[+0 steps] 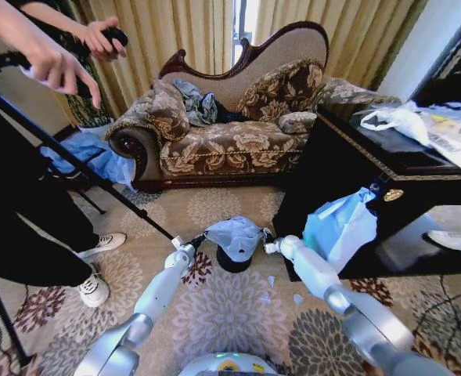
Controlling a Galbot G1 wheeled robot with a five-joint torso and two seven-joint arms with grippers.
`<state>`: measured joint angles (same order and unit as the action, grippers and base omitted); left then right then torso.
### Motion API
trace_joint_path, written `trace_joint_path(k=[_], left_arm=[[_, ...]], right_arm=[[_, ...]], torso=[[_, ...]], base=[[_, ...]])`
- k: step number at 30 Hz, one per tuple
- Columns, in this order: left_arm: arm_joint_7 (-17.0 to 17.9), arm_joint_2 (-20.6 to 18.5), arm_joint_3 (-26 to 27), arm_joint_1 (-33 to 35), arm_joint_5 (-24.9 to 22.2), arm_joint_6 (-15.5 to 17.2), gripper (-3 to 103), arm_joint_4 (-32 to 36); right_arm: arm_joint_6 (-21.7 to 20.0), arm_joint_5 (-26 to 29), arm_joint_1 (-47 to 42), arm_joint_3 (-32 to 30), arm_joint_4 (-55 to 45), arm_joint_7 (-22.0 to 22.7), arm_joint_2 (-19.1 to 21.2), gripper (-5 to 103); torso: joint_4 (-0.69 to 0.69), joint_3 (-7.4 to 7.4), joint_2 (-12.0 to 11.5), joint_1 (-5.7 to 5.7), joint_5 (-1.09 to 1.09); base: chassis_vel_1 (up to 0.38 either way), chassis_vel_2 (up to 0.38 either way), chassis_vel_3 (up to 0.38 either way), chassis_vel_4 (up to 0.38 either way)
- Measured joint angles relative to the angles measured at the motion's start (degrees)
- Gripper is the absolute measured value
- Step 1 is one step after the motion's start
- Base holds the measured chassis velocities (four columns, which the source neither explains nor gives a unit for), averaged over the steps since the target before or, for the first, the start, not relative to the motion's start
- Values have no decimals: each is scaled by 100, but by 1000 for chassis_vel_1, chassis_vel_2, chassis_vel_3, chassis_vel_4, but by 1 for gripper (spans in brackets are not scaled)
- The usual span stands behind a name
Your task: Place a garbage bag over the trash bin.
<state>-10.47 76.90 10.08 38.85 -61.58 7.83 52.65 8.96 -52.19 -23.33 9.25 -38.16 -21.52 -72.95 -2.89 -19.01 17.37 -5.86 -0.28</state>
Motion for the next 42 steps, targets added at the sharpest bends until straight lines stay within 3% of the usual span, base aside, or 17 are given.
trace_joint_path(k=[10, 23, 36, 42], left_arm=[[16, -102, -26, 76, -8, 10, 0, 299], [48, -116, -225, 187, 52, 29, 0, 486], [166, -274, -388, 488, 175, 31, 0, 876], [198, -302, -385, 587, 176, 28, 0, 985]], right_arm=[[91, 201, 95, 3, -205, 106, 17, 100], [-13, 622, 10, 175, -772, 48, 335, 100], [-162, 1920, -530, 217, -2230, -90, 1296, 100], [-325, 2714, -1373, -233, -3409, -72, 1876, 100]], torso=[[1, 0, 0, 0, -1], [2, 0, 0, 0, 0], [1, 0, 0, 0, 1], [1, 0, 0, 0, -1]], base=[[0, 0, 0, 0], [0, 0, 0, 0], [0, 0, 0, 0], [0, 0, 0, 0]])
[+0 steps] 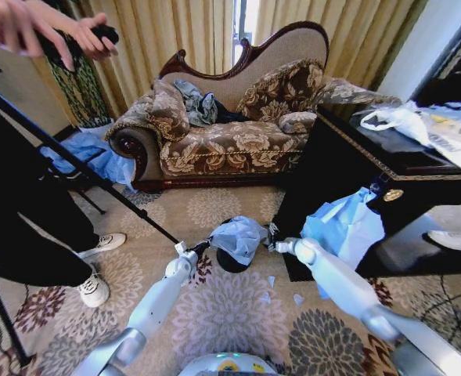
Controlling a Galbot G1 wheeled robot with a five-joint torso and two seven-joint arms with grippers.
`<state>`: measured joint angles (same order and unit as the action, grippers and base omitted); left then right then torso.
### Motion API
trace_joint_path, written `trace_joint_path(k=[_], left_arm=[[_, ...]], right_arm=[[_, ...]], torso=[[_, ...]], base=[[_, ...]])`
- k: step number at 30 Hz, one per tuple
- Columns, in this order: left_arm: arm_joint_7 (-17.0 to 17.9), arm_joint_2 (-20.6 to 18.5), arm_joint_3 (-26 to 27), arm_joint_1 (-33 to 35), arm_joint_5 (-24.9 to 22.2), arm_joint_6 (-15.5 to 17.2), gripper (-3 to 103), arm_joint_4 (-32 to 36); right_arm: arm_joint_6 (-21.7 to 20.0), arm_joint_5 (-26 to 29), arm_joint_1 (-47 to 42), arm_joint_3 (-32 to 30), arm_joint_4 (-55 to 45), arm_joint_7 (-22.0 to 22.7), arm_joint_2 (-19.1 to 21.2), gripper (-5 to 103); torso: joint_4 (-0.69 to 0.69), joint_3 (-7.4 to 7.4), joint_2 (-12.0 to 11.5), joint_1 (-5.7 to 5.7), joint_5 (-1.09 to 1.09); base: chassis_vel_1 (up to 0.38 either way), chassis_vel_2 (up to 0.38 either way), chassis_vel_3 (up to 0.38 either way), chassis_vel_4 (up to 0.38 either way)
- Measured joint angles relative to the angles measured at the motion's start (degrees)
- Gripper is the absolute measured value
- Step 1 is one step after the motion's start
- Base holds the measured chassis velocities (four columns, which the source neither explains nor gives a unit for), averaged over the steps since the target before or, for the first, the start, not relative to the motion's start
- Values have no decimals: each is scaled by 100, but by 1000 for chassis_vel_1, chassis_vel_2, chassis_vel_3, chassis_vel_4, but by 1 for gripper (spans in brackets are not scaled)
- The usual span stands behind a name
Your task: Place a garbage bag over the trash bin.
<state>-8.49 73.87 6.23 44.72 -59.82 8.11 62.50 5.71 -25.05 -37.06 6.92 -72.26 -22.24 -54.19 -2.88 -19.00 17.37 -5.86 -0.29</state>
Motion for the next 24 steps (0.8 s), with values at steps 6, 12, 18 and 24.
trace_joint_path(k=[6, 12, 18, 24], left_arm=[[22, 2, -42, 4, -3, 8, 0, 36], [38, 20, -96, -35, 0, 10, 0, -3], [43, 67, -124, -64, 31, 11, 0, -50], [60, 120, -126, -80, 51, 11, 0, -85]], right_arm=[[-285, 836, -1285, -705, -1123, 96, 568, 100], [-394, 1286, -2452, -1125, -1860, 295, 750, 100], [-315, 963, -2743, -1101, -2049, 246, 690, 100], [-210, 551, -2518, -755, -1818, 164, 403, 100]], torso=[[-2, 0, 0, 0, 2], [-1, 0, 0, 0, 2], [-1, 0, 0, 0, -1], [0, 0, 0, 0, -1]], base=[[0, 0, 0, 0], [0, 0, 0, 0], [0, 0, 0, 0], [0, 0, 0, 0]])
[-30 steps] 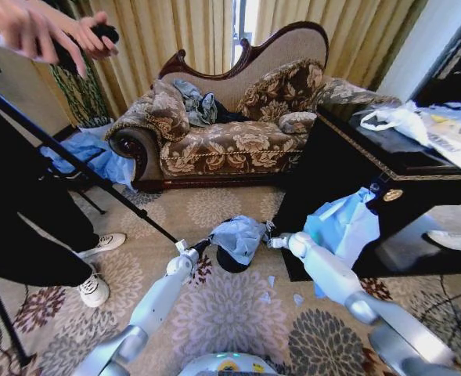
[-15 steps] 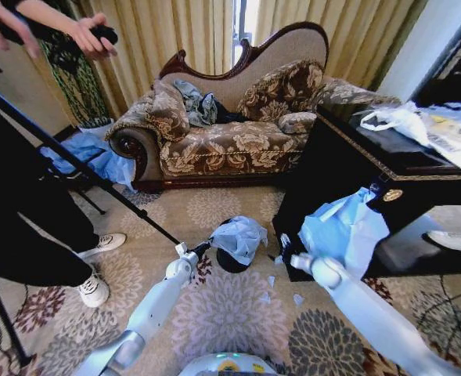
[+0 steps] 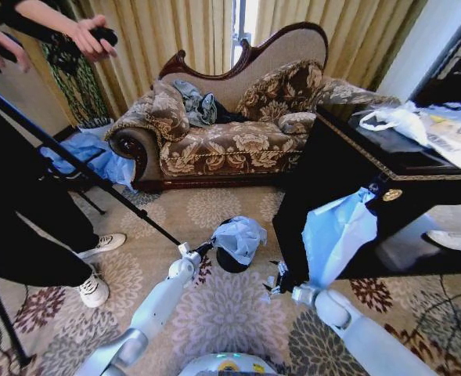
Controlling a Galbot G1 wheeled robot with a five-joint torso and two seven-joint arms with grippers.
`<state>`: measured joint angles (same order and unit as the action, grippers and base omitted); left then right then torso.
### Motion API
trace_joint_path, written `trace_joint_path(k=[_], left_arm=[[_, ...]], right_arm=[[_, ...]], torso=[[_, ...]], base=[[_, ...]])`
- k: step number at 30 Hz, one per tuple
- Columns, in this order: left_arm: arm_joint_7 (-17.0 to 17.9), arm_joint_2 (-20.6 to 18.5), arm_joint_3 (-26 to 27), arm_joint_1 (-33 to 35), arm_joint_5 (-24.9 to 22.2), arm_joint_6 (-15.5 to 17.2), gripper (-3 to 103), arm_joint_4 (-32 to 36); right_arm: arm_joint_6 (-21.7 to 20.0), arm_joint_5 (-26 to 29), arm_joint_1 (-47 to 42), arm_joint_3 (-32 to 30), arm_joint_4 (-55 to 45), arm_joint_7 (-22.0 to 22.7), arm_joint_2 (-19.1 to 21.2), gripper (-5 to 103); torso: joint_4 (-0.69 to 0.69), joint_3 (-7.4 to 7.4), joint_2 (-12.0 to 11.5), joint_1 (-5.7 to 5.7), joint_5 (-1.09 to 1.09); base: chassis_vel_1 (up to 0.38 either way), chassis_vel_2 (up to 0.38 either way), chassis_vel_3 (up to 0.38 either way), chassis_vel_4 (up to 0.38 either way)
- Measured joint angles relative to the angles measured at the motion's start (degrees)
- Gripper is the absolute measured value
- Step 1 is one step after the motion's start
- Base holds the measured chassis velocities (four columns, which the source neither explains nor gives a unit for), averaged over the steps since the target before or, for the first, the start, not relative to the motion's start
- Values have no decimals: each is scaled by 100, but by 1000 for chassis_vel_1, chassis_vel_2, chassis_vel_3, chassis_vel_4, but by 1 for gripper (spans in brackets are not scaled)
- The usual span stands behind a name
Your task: Place a garbage bag over the trash bin.
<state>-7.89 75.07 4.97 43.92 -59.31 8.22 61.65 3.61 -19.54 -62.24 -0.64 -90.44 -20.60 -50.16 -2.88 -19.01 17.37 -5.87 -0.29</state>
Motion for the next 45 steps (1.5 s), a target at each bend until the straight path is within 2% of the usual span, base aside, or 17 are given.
trace_joint_path(k=[11, 23, 30, 32, 34, 37, 38, 40, 43, 45], left_arm=[[38, -57, 61, 80, -23, 12, 0, 106], [43, -74, 52, 76, -39, 18, 0, 139], [42, -64, 39, 40, -40, 18, 0, 102], [41, -63, 38, 36, -44, 19, 0, 95], [40, -67, 36, 35, -46, 19, 0, 94], [38, -91, 31, 34, -60, 18, 0, 94], [38, -91, 31, 34, -60, 18, 0, 94], [36, -96, 29, 29, -71, 16, 0, 91], [35, -96, 29, 26, -76, 14, 0, 91], [34, -97, 29, 19, -82, 13, 0, 91]], right_arm=[[45, -302, 596, 659, 558, 121, -660, 100], [-13, -401, 992, 779, 832, 197, -782, 100], [27, -505, 1210, 899, 1251, 181, -1057, 101], [74, -574, 1288, 909, 1445, 180, -1189, 92], [93, -602, 1326, 910, 1523, 178, -1244, 92], [109, -649, 1406, 930, 1638, 151, -1307, 79], [109, -649, 1406, 930, 1638, 151, -1307, 79], [115, -679, 1447, 944, 1707, 140, -1332, 71], [117, -710, 1457, 944, 1742, 139, -1350, 68], [117, -744, 1469, 951, 1793, 140, -1373, 59]], torso=[[-1, 0, 0, 0, 1], [-1, 0, 0, 0, 0], [-1, 0, 0, 0, 1], [-1, 0, 0, -1, 2], [-1, -1, 0, 0, 1], [-1, 0, 0, 0, 1], [-1, 0, 0, 0, 1], [-1, 0, 0, -1, 0], [-1, 0, 0, 0, 1], [-1, 0, 0, 0, 1]], base=[[0, 0, 0, 0], [0, 0, 0, 0], [0, 0, 0, 0], [0, 0, 0, 0], [0, 0, 0, 0], [0, 0, 0, 0], [0, 0, 0, 0], [0, 0, 0, 0], [0, 0, 0, 0], [0, 0, 0, 0]])
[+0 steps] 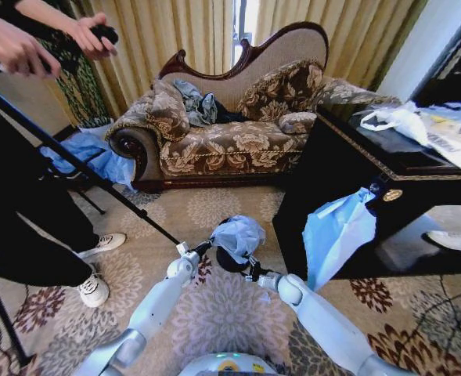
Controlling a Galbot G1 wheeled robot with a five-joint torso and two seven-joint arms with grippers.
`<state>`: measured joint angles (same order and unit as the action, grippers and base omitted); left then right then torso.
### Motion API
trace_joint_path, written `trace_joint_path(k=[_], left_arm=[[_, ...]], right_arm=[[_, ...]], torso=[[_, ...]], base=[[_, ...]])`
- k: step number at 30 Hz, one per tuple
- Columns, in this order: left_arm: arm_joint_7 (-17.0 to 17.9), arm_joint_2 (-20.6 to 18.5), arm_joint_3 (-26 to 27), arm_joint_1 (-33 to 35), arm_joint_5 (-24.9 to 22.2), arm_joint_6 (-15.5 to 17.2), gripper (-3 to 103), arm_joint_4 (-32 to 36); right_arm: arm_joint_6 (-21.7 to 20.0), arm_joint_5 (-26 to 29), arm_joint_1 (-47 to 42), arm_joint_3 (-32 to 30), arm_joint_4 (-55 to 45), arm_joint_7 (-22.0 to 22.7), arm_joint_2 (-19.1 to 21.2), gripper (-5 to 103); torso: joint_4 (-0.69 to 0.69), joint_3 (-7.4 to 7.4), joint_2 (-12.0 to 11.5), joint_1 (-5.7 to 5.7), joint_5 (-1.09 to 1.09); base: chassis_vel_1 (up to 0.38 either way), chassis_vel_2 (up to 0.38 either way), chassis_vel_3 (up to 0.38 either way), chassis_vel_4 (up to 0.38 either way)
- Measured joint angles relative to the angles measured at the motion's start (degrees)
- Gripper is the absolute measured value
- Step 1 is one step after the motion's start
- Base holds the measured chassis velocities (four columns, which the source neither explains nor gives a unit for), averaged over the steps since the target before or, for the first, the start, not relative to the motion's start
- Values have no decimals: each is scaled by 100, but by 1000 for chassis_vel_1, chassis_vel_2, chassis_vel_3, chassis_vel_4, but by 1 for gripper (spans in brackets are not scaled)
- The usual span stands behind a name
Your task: Place a garbage bag over the trash bin.
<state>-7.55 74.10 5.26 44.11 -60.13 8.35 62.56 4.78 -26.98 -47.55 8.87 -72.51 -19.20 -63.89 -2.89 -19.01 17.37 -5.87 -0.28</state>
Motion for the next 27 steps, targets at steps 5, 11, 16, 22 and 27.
trace_joint_path(k=[5, 11, 16, 22, 27], left_arm=[[-4, -3, -7, -9, -8, -4, 0, -5], [-12, 7, -15, -7, -12, -10, 0, -36], [-17, 11, -24, -7, -11, -13, 0, -50], [-21, 12, -30, -9, -9, -16, 0, -60], [-23, 23, -29, -6, -16, -19, 0, -72]], right_arm=[[16, -106, 25, -1, 152, 1, -68, 47], [55, -205, 37, -34, 383, 8, -175, 31], [100, -277, 62, -79, 599, 21, -277, 19], [152, -366, 111, -151, 865, 55, -395, 3], [194, -440, 120, -195, 1041, 81, -492, 0]], torso=[[0, 0, 0, 0, 0], [0, 0, 0, 0, 0], [0, 0, 0, 0, 0], [0, 0, 0, 0, 0], [0, 0, 0, 0, 0]], base=[[0, 0, 0, 0], [0, 0, 0, 0], [0, 0, 0, 0], [0, 0, 0, 0], [0, 0, 0, 0]])
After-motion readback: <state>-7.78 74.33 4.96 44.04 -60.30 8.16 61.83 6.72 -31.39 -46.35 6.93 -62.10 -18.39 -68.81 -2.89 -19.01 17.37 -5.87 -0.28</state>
